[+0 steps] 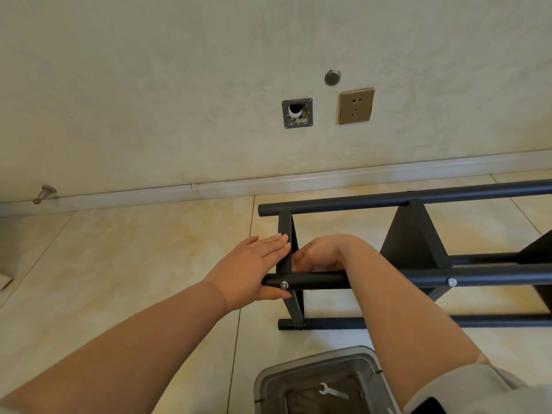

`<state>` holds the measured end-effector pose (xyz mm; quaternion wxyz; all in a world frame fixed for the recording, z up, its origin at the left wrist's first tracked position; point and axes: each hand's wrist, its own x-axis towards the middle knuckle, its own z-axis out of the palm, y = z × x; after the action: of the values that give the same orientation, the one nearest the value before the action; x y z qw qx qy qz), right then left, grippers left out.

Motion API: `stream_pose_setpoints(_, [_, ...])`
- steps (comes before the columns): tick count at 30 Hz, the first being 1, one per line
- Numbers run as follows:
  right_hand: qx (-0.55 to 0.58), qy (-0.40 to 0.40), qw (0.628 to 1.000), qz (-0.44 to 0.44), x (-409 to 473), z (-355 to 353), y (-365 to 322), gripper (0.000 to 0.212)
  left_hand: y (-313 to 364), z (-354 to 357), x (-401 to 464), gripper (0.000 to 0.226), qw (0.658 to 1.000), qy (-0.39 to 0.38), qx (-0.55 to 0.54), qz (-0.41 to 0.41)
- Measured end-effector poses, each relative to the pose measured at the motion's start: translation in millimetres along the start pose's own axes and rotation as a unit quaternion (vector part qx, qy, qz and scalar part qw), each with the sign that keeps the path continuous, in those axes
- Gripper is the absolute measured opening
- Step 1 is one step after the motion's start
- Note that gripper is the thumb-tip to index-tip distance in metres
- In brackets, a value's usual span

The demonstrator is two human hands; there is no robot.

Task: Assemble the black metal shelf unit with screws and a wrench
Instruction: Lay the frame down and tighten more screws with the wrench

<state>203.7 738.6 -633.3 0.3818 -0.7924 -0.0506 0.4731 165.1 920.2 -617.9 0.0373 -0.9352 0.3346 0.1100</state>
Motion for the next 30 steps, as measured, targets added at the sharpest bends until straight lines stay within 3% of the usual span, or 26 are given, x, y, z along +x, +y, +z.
stream_pose_setpoints(5, [-0.02, 0.018, 0.999, 0.026, 6, 3, -4, 0.034, 2, -4, 0, 0.085, 1.0, -0.005, -0.01, -0.005])
stream_pose_setpoints(11, [-0.029, 0.017, 0.999, 0.04, 11, 2, -5, 0.033, 2, -4, -1, 0.085, 1.0, 0.009, -0.03, -0.005])
stream_pose_setpoints(17, [0.037, -0.025, 0.997, 0.06, 13, 1, 5, 0.035, 3, -3, -1, 0.086, 0.999, 0.013, -0.041, -0.008])
stream_pose_setpoints(24, [-0.035, 0.002, 0.998, 0.043, 13, 2, -2, 0.038, 5, -3, -2, 0.087, 0.999, 0.017, -0.046, -0.014])
stream_pose_setpoints(30, [-0.033, -0.002, 0.999, 0.042, 12, 1, 0, 0.038, 5, -4, -1, 0.088, 0.999, 0.017, -0.042, -0.013])
